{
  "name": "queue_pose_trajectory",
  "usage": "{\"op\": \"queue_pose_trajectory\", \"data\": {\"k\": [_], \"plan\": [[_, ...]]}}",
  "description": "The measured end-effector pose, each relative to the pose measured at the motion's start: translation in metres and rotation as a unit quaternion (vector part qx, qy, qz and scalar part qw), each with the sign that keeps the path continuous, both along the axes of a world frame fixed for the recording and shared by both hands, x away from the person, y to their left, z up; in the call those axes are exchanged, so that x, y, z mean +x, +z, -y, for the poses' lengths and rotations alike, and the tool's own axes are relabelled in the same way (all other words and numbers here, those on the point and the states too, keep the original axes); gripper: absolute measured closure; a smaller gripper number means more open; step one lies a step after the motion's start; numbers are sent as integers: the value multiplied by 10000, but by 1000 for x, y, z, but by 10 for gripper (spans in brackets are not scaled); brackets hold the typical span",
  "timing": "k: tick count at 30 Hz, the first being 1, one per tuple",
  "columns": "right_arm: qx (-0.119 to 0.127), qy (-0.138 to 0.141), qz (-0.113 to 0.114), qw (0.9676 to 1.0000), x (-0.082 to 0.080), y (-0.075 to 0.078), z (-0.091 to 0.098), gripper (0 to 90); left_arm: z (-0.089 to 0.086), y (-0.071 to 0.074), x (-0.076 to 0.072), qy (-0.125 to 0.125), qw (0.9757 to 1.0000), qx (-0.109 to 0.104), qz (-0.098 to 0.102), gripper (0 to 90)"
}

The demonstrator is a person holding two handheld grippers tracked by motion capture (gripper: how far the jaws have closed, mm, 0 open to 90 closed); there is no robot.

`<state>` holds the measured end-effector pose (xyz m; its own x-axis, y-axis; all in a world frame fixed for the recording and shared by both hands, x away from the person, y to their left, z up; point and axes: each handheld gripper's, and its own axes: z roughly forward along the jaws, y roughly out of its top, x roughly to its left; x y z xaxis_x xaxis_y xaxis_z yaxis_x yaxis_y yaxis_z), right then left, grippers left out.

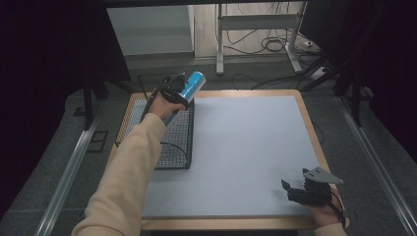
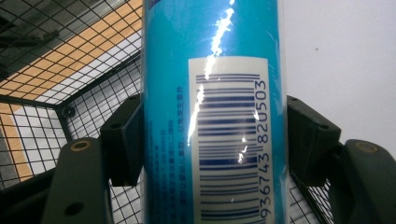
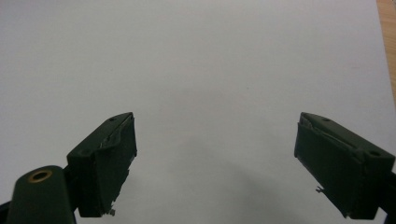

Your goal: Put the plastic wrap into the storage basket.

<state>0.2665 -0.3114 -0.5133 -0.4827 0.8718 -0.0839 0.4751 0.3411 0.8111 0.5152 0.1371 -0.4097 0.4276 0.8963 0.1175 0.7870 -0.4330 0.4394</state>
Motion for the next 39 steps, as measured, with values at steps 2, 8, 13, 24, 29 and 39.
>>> {"op": "queue_pose_trajectory", "data": {"k": [2,8,13,24,29,39], "plan": [[-8,0,-4,10000,0,0,0,135,1,-4,2,-22,9999,116,-58,320],[-24,-4,-16,10000,0,-1,0,135,0,-11,4,-8,9998,184,-99,320],[-41,-2,-20,10000,0,-1,0,135,0,-17,7,16,9995,266,-180,320],[-91,3,-44,9999,0,-2,-2,136,-4,-26,11,172,9991,276,-253,318],[-92,10,-33,10000,-1,-1,-2,136,-4,-26,12,180,9991,297,-257,316],[-90,6,-42,10000,-1,-1,-2,135,-7,0,1,174,9996,-203,124,178]]}}
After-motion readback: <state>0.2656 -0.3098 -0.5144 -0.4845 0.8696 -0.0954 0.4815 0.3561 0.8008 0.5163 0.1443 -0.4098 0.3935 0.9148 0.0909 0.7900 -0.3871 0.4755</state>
